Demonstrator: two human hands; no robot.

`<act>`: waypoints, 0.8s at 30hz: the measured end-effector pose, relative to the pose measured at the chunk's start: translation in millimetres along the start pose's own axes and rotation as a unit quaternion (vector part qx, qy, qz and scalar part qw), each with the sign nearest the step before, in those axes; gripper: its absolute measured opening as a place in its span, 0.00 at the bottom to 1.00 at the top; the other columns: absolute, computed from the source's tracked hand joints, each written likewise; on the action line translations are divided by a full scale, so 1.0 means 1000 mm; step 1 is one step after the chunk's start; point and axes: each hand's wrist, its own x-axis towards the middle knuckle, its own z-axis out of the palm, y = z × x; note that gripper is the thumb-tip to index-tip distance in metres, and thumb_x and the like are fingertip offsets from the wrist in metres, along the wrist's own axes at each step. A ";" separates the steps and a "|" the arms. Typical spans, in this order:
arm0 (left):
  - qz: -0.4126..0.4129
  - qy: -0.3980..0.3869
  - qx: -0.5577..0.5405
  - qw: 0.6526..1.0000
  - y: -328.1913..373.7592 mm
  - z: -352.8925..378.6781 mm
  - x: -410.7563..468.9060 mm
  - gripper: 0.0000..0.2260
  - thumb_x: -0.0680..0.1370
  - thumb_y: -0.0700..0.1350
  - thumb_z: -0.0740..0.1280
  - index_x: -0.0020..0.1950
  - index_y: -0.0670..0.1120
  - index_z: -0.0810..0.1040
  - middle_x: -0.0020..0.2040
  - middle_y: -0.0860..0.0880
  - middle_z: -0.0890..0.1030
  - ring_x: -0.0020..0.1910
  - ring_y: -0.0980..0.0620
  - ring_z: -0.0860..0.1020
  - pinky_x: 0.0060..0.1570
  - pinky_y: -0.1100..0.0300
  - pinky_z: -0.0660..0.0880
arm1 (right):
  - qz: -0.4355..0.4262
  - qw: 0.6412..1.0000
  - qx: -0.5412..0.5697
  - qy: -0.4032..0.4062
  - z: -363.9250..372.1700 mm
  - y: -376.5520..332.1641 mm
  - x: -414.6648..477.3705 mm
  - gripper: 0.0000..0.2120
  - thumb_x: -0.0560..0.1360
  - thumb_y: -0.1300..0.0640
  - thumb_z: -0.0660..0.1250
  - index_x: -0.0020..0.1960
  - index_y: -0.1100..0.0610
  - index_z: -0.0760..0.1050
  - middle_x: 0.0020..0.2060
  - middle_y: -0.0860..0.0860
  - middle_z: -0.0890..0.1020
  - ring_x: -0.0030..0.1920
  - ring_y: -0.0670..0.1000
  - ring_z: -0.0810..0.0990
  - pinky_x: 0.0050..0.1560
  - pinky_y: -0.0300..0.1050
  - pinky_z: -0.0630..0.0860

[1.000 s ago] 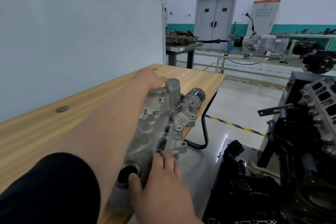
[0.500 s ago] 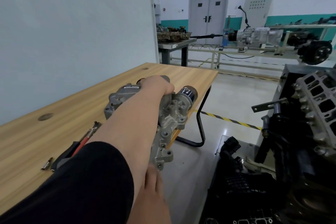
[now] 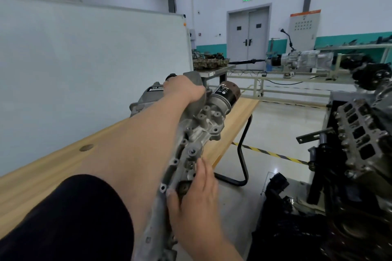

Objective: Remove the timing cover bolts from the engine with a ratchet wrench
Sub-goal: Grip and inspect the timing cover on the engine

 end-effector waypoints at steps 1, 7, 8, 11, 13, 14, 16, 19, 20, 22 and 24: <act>-0.001 0.015 -0.010 1.000 -0.001 -0.011 -0.002 0.33 0.69 0.63 0.64 0.65 0.40 0.75 0.63 0.39 0.76 0.61 0.39 0.74 0.54 0.53 0.72 | -0.007 0.995 0.072 0.074 -0.013 0.000 0.022 0.42 0.77 0.40 0.59 0.79 0.56 0.39 0.78 0.48 0.43 0.77 0.46 0.41 0.77 0.45 0.42; 0.035 0.128 -0.047 0.990 -0.002 -0.084 -0.040 0.27 0.70 0.62 0.65 0.54 0.40 0.79 0.55 0.39 0.80 0.56 0.39 0.77 0.46 0.56 0.70 | 0.264 0.847 0.457 -0.064 -0.074 -0.047 0.092 0.39 0.76 0.34 0.59 0.77 0.58 0.58 0.69 0.57 0.73 0.67 0.60 0.73 0.68 0.56 0.69; 0.045 0.145 -0.056 0.987 -0.003 -0.096 -0.051 0.26 0.70 0.61 0.66 0.52 0.40 0.79 0.53 0.39 0.81 0.54 0.40 0.78 0.44 0.57 0.69 | 0.258 0.833 0.481 -0.093 -0.080 -0.058 0.090 0.37 0.75 0.34 0.60 0.75 0.57 0.62 0.65 0.56 0.76 0.63 0.59 0.76 0.65 0.57 0.72; 0.075 0.185 -0.081 0.977 -0.004 -0.131 -0.087 0.21 0.70 0.61 0.67 0.44 0.42 0.76 0.49 0.41 0.81 0.51 0.41 0.78 0.43 0.57 0.70 | 0.231 0.871 0.429 -0.053 -0.086 -0.083 0.075 0.39 0.75 0.35 0.61 0.75 0.60 0.56 0.67 0.57 0.71 0.64 0.60 0.72 0.60 0.52 0.70; 0.086 0.196 -0.109 0.971 -0.005 -0.155 -0.113 0.22 0.69 0.61 0.67 0.43 0.41 0.76 0.49 0.42 0.80 0.50 0.42 0.78 0.41 0.57 0.72 | 0.203 0.892 0.404 -0.004 -0.093 -0.096 0.061 0.38 0.76 0.36 0.61 0.74 0.62 0.54 0.66 0.58 0.70 0.61 0.59 0.71 0.58 0.51 0.68; 0.090 0.200 -0.123 0.968 -0.005 -0.168 -0.126 0.21 0.69 0.61 0.67 0.44 0.42 0.77 0.49 0.42 0.80 0.49 0.42 0.78 0.39 0.56 0.73 | 0.187 0.894 0.406 0.014 -0.098 -0.103 0.053 0.37 0.77 0.37 0.61 0.73 0.62 0.55 0.65 0.58 0.71 0.60 0.59 0.71 0.58 0.51 0.68; 0.101 0.214 -0.143 0.961 -0.001 -0.191 -0.153 0.21 0.68 0.61 0.67 0.46 0.42 0.77 0.50 0.42 0.80 0.48 0.43 0.78 0.40 0.56 0.74 | 0.162 0.892 0.421 0.029 -0.107 -0.117 0.035 0.35 0.78 0.38 0.60 0.71 0.63 0.56 0.63 0.58 0.73 0.60 0.59 0.73 0.63 0.54 0.70; 0.121 0.246 -0.158 0.948 0.015 -0.218 -0.194 0.26 0.67 0.62 0.67 0.54 0.42 0.78 0.55 0.43 0.78 0.52 0.43 0.77 0.50 0.50 0.77 | 0.125 0.881 0.448 0.086 -0.122 -0.132 0.000 0.31 0.78 0.40 0.61 0.68 0.63 0.62 0.59 0.56 0.77 0.60 0.58 0.76 0.62 0.53 0.72; 0.130 0.262 -0.158 0.943 0.022 -0.224 -0.208 0.27 0.67 0.62 0.67 0.56 0.42 0.77 0.56 0.43 0.76 0.54 0.43 0.76 0.51 0.50 0.77 | 0.107 0.876 0.456 0.117 -0.129 -0.133 -0.012 0.29 0.78 0.41 0.62 0.67 0.62 0.64 0.57 0.54 0.78 0.58 0.56 0.77 0.59 0.47 0.72; 0.157 0.285 -0.167 0.931 0.040 -0.233 -0.237 0.28 0.67 0.62 0.66 0.57 0.42 0.77 0.56 0.43 0.76 0.54 0.43 0.75 0.48 0.52 0.75 | 0.079 0.872 0.445 0.186 -0.146 -0.129 -0.035 0.25 0.78 0.43 0.62 0.65 0.61 0.69 0.54 0.51 0.80 0.54 0.51 0.77 0.52 0.39 0.68; 0.186 0.288 -0.207 0.916 0.058 -0.240 -0.266 0.29 0.66 0.63 0.65 0.56 0.41 0.77 0.55 0.44 0.77 0.53 0.44 0.76 0.46 0.53 0.75 | 0.053 0.869 0.425 0.250 -0.169 -0.121 -0.057 0.22 0.79 0.43 0.62 0.62 0.60 0.72 0.52 0.50 0.81 0.53 0.50 0.78 0.50 0.38 0.68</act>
